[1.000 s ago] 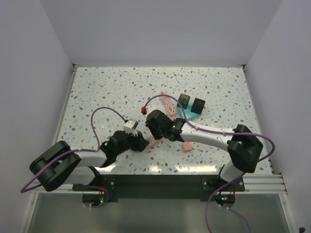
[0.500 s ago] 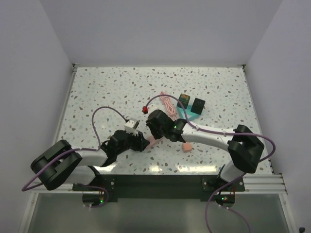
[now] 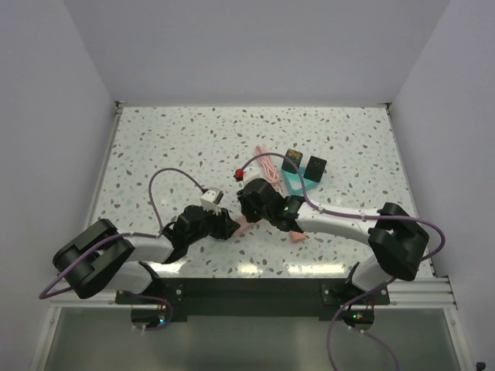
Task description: Insert the plug
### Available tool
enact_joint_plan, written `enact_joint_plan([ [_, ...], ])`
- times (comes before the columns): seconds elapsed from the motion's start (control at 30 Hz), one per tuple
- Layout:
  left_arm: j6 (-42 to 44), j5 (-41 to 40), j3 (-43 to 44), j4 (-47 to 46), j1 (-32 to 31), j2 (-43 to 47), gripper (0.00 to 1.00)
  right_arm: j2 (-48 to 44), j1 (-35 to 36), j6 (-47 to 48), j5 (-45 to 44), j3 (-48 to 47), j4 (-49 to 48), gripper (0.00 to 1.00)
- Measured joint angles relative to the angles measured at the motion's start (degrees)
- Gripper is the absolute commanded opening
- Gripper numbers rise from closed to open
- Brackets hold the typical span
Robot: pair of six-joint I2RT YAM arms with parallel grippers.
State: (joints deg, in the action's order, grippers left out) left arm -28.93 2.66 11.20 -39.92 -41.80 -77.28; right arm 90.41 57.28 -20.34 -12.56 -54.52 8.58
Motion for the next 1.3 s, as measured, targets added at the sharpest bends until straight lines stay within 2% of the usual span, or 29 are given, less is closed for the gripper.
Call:
enact_joint_plan([
  [0.43,0.0,1.2,1.4,-1.4,-0.2,-2.4,0.49,-0.2,0.2,-1.7,-1.5,2.0,-3.5,0.0],
  [1.3,0.0,1.2,1.9,-1.2,-0.3,-2.7,0.47,-0.4,5.0,-4.2,-10.1,7.4,-11.5,0.0],
])
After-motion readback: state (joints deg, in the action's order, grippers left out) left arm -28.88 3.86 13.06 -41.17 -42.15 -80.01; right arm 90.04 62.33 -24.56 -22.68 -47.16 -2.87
